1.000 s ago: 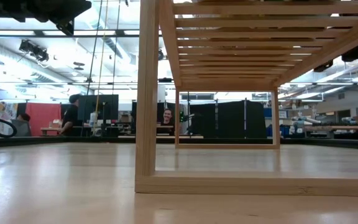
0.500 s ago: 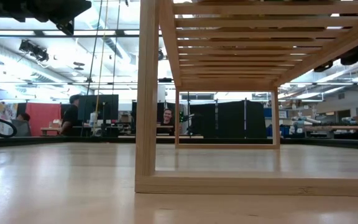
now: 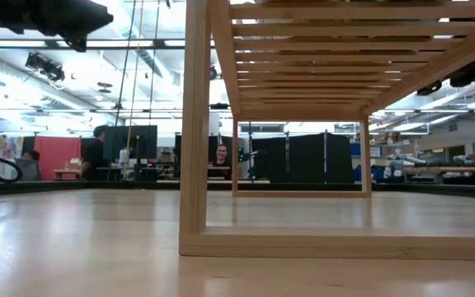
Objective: Place coffee mugs
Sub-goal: Return to Home Position
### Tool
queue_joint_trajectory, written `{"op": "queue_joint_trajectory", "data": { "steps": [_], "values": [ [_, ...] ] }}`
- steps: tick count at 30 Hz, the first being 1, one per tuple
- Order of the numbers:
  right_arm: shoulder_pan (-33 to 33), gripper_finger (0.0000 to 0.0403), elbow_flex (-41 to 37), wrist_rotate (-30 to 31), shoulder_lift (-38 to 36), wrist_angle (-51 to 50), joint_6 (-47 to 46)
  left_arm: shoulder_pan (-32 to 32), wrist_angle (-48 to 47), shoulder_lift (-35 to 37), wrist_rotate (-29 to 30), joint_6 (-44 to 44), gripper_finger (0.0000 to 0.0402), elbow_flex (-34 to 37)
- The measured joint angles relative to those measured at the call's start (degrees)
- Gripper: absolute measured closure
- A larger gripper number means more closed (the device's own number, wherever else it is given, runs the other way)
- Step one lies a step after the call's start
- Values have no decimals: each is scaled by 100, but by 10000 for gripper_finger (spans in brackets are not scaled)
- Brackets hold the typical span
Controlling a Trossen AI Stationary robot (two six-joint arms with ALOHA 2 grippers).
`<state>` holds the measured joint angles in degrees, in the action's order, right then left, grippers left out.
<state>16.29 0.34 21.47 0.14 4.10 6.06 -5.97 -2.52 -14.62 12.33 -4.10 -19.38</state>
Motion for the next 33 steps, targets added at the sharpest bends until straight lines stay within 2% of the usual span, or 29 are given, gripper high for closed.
{"op": "queue_joint_trajectory", "data": {
  "steps": [4, 10, 15, 22, 29, 33],
  "values": [
    [0, 312, 0, 0, 0, 0, 5, 94, -223, 434, -297, 33, 294, -2],
    [0, 312, 0, -2, 0, 0, 9, 97, -733, 860, -320, -4, 294, 9],
    [0, 312, 1, -4, 0, 5, 11, 97, -754, 1347, -314, 8, 294, 423],
    [2, 312, 2, -14, 7, 29, 11, 108, -177, 1459, -298, 48, 294, 1044],
    [2, 312, 2, -13, 7, 54, 11, 168, 780, 1435, -298, 49, 295, 1830],
    [0, 312, 2, -13, 7, 53, 11, 311, 837, 1429, -305, 72, 295, 1884]
  ]
}}
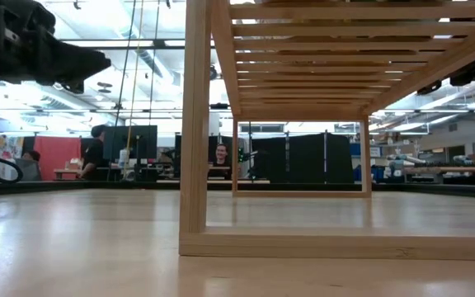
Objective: Place coffee mugs
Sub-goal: Return to Home Position
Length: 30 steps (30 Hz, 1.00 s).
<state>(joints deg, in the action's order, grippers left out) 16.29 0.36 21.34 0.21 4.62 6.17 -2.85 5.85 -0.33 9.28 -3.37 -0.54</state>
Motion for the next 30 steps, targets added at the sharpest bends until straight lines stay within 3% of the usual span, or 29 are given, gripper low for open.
{"op": "queue_joint_trajectory", "data": {
  "steps": [13, 30],
  "values": [
    [2, 312, 0, 0, 0, 0, 0, 339, -317, -3, -128, -205, 295, -4],
    [1, 312, 0, 0, 0, -1, 0, 339, -218, -3, -144, -295, 295, 10]
  ]
}}
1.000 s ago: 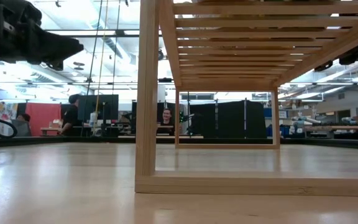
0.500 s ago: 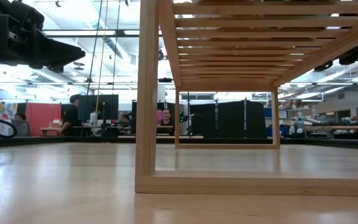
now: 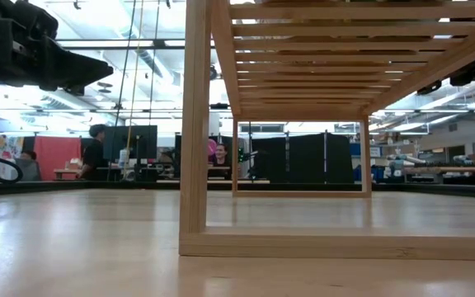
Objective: Place coffee mugs
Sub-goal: Return to Home Position
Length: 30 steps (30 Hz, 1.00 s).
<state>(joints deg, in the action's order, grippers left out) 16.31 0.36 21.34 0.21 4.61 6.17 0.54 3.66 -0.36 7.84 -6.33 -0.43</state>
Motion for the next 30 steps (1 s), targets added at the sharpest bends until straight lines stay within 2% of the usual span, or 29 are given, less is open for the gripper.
{"op": "queue_joint_trajectory", "data": {
  "steps": [30],
  "values": [
    [1, 312, 0, 1, 0, 1, -1, 0, 175, 13, -1, 15, 295, 1]
  ]
}}
